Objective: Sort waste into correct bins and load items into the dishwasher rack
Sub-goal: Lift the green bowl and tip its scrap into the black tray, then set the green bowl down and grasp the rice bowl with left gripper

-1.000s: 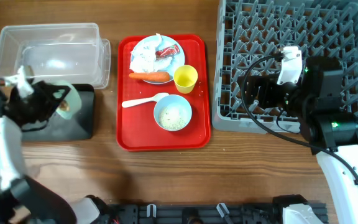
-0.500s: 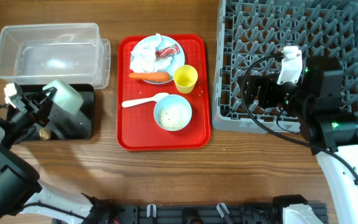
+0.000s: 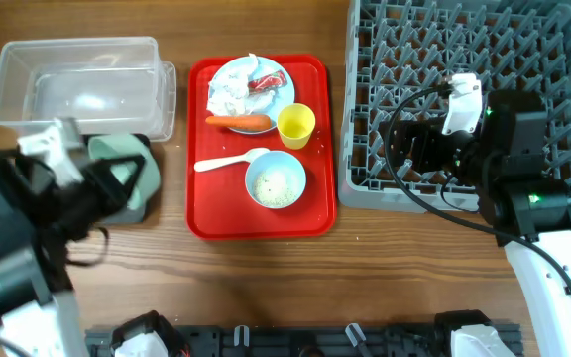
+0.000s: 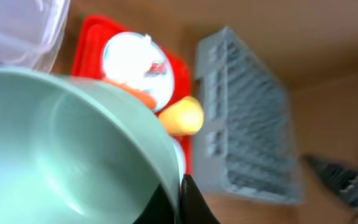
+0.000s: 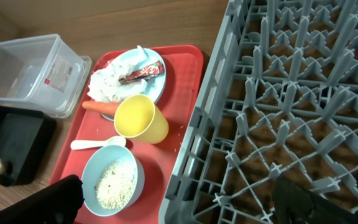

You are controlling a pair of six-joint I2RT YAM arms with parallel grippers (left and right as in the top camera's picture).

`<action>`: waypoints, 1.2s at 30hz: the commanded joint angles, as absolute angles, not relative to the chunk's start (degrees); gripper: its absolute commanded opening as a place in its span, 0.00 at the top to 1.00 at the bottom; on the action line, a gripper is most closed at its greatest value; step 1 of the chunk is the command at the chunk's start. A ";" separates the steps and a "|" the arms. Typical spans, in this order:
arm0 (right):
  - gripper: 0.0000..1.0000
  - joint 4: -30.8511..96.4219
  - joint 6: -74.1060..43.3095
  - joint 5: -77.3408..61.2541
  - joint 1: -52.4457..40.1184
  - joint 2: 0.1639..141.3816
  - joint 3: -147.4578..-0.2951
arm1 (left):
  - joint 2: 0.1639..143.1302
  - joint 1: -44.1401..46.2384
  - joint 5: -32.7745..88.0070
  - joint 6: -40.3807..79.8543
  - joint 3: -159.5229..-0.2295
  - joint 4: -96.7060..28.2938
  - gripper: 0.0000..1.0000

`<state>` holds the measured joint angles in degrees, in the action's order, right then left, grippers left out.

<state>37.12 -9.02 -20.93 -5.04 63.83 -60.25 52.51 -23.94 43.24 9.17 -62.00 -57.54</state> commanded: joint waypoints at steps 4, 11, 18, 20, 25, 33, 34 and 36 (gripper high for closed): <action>0.00 36.91 -9.56 -20.56 -4.80 64.31 -61.41 | 51.18 -2.24 14.48 15.03 -53.58 -58.08 0.96; 0.00 36.93 -9.39 -20.53 -4.80 64.31 -61.41 | 70.63 14.22 11.31 21.32 -48.95 -47.11 0.96; 0.00 36.97 -8.99 -20.53 -4.80 64.29 -61.39 | 88.90 24.34 7.64 23.00 -48.95 -40.58 0.96; 0.00 36.93 -9.02 -20.53 -4.80 64.29 -61.39 | 89.82 24.77 7.55 23.00 -48.95 -39.79 0.96; 0.00 36.99 -9.04 -20.56 -4.80 64.31 -61.39 | 88.27 24.75 7.05 21.08 -56.01 -44.47 0.25; 0.00 37.58 -9.15 -20.56 -4.80 64.31 -61.39 | 89.97 32.53 5.67 6.28 -66.00 -42.59 0.25; 0.00 37.58 -9.13 -20.56 -4.80 64.31 -61.39 | 90.89 34.11 5.67 4.32 -66.02 -42.46 0.26; 0.00 37.58 -9.13 -20.56 -4.80 64.31 -61.39 | 93.45 37.67 4.80 1.52 -66.00 -41.82 0.29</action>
<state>37.54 -8.99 -20.91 -5.04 63.92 -60.25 89.86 33.63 5.98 8.75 -65.76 -42.57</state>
